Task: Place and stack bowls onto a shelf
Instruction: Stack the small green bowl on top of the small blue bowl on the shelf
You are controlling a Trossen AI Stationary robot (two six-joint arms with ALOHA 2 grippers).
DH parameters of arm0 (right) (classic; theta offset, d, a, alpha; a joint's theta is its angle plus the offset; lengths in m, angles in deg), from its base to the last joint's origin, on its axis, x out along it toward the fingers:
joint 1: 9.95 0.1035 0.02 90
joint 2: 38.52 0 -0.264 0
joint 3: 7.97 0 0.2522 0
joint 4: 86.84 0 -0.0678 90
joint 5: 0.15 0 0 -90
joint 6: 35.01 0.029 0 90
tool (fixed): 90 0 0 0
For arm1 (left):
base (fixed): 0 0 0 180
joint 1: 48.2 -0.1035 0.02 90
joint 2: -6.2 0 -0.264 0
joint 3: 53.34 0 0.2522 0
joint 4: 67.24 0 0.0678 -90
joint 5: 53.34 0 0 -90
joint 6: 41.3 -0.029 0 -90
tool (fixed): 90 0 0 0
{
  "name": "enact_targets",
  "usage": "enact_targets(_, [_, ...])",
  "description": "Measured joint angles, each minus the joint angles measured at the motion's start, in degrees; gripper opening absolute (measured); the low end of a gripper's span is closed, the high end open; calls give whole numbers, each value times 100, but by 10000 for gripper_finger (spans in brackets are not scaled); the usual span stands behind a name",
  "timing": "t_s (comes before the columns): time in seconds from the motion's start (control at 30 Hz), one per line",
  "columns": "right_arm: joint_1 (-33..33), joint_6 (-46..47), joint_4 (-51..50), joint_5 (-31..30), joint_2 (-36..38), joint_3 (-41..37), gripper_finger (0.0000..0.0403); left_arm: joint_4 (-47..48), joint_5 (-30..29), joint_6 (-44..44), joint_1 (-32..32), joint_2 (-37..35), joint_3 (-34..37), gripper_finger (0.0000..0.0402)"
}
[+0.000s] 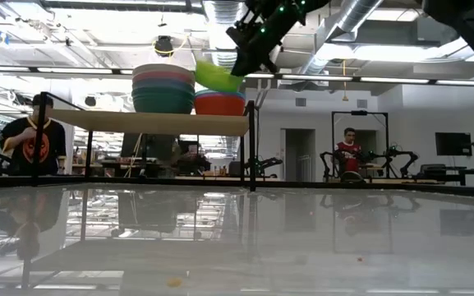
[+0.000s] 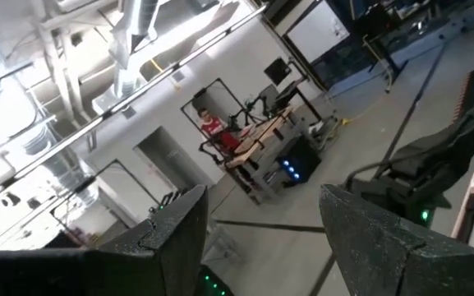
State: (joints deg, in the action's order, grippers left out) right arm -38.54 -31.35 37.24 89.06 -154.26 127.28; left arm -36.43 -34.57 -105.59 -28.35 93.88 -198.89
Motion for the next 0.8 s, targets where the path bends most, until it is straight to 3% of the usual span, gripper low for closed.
enact_targets(0.5, [-374,240,-452,739,9,4,25,23,-131,7,16,0,0,222])
enact_targets(0.8, [-376,232,-455,748,9,4,25,23,-161,31,16,0,0,222])
